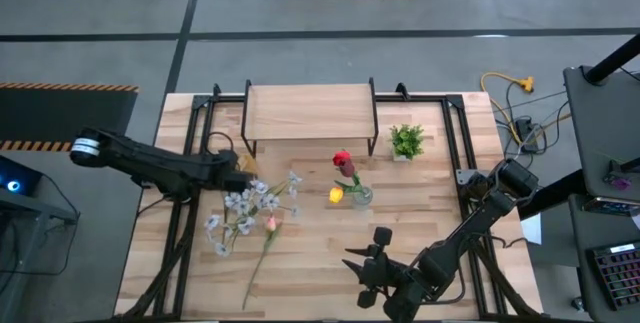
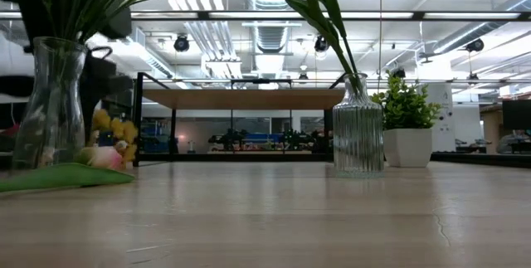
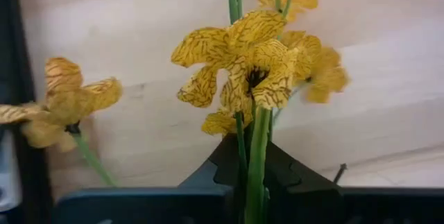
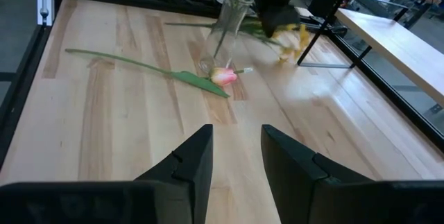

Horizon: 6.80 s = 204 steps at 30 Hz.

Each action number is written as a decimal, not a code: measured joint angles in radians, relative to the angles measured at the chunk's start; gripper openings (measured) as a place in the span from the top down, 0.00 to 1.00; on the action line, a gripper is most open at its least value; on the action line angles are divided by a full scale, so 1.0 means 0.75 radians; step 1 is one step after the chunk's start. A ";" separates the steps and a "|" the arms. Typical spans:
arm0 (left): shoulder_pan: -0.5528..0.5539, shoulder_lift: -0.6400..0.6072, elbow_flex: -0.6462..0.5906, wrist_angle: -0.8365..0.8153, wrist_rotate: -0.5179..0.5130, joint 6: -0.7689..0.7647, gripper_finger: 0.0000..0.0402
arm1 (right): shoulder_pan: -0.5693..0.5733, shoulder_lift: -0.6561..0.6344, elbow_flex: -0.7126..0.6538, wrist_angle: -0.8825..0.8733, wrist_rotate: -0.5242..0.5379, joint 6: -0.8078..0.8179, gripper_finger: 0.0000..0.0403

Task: Pick and place flowers into a vace then onto a shelf
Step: Put the yellow flowers into the bottom transparent vase, then put the pink tulip into the top transparent vase

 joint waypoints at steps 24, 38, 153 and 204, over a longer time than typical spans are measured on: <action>-0.140 -0.034 0.798 -0.748 -0.533 0.153 1.00 | 0.018 -0.001 0.002 0.033 0.000 0.002 0.72; -0.425 -0.192 0.824 -0.678 -0.858 0.245 1.00 | 0.017 -0.001 0.010 0.040 0.001 0.001 0.72; -0.714 -0.716 0.352 0.751 -0.487 1.653 0.38 | 0.263 0.049 -0.027 0.252 -0.056 -0.077 0.72; -1.353 1.125 2.097 -0.360 -0.663 0.706 0.38 | 0.261 0.045 -0.027 0.245 -0.056 -0.075 0.72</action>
